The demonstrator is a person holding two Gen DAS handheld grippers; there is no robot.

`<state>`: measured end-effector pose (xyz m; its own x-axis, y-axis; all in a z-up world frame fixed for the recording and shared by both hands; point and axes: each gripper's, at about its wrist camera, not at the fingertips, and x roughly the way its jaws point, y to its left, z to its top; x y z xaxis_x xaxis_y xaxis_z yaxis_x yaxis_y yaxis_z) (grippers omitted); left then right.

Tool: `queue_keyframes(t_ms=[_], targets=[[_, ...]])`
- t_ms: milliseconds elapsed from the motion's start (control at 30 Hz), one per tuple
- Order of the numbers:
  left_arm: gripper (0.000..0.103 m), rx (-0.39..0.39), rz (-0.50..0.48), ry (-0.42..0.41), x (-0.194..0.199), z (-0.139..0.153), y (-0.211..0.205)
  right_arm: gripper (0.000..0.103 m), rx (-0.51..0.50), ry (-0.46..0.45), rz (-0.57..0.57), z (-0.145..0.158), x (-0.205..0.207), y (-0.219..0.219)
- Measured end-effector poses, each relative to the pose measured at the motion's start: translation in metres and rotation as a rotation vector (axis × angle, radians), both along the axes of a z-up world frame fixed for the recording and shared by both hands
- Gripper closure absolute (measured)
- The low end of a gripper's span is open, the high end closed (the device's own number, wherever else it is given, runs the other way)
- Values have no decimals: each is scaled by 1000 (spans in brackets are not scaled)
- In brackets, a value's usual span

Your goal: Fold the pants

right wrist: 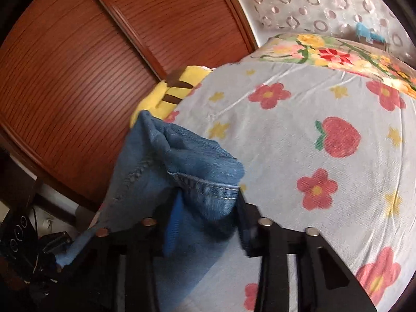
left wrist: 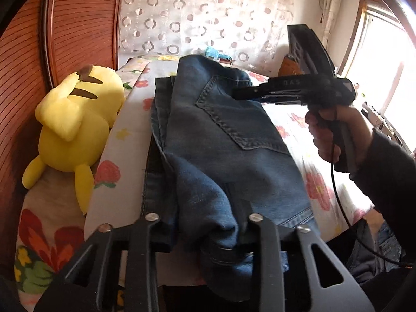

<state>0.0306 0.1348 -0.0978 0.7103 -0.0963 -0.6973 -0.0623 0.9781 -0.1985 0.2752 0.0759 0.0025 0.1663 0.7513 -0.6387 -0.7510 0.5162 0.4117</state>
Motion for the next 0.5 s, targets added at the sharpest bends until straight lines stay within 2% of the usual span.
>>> queue_keyframes(t_ms=[133,333,500], targets=[[84,16,-4,-20,-9,13,-1,81,53,-71,6,20,-16,-6],[85,32,24,-102,-24,49,7,82,130,-162,33,64,-32,-3],[85,48,44,-148,-12,71,25,82,169,-196,52,93,-17,13]])
